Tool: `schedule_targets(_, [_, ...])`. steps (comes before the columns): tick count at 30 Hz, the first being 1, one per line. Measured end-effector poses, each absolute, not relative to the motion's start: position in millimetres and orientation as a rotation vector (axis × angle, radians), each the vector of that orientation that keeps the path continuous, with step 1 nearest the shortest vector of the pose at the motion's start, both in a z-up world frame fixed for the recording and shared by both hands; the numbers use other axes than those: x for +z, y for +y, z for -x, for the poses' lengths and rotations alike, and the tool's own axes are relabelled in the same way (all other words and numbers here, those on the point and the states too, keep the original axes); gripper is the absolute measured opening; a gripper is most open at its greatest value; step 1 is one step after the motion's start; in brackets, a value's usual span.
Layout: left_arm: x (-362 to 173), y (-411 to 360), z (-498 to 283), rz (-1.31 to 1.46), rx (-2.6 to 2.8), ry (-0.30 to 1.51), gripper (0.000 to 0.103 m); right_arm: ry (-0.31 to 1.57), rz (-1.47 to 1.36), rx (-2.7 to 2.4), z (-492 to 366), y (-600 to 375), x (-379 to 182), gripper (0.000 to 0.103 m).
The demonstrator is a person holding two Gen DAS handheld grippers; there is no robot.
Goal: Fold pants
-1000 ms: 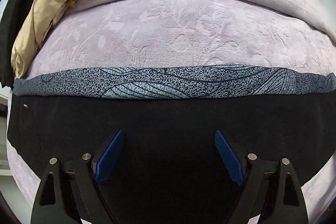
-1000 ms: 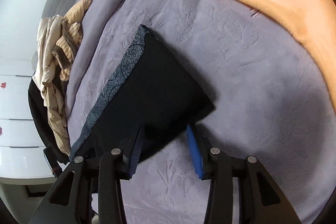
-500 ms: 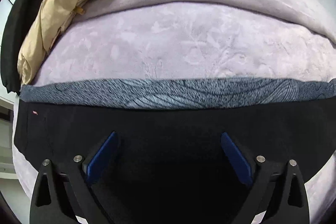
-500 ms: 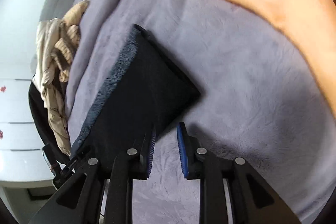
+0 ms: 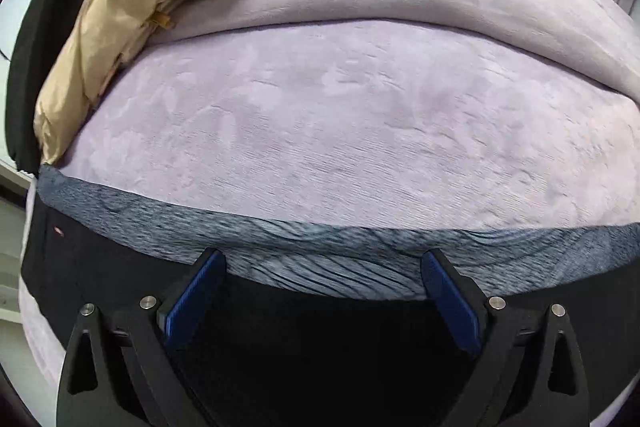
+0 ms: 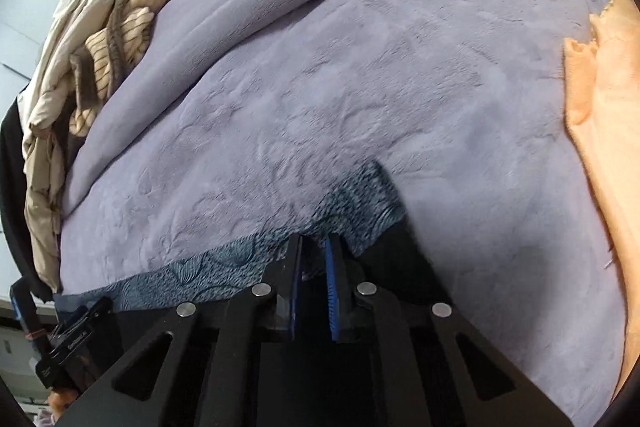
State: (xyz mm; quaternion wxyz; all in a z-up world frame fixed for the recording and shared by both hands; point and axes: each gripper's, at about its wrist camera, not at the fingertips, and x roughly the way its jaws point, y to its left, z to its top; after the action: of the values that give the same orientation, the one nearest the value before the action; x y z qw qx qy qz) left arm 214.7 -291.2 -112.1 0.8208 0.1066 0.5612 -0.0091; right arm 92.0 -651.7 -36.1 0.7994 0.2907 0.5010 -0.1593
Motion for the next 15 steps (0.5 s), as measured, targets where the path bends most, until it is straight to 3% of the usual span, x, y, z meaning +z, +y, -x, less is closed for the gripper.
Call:
schedule_targets(8, [-100.5,-239.0,-212.8,-0.239,0.078,1.219,0.099,0.930,-0.830,-0.359,-9.5,-677.4,5.4,0.023])
schedule_targets(15, [-120.7,-221.2,-199.5,-0.200,0.082,1.237,0.103,0.907,-1.140,-0.385,89.8,-691.0,-40.1,0.024])
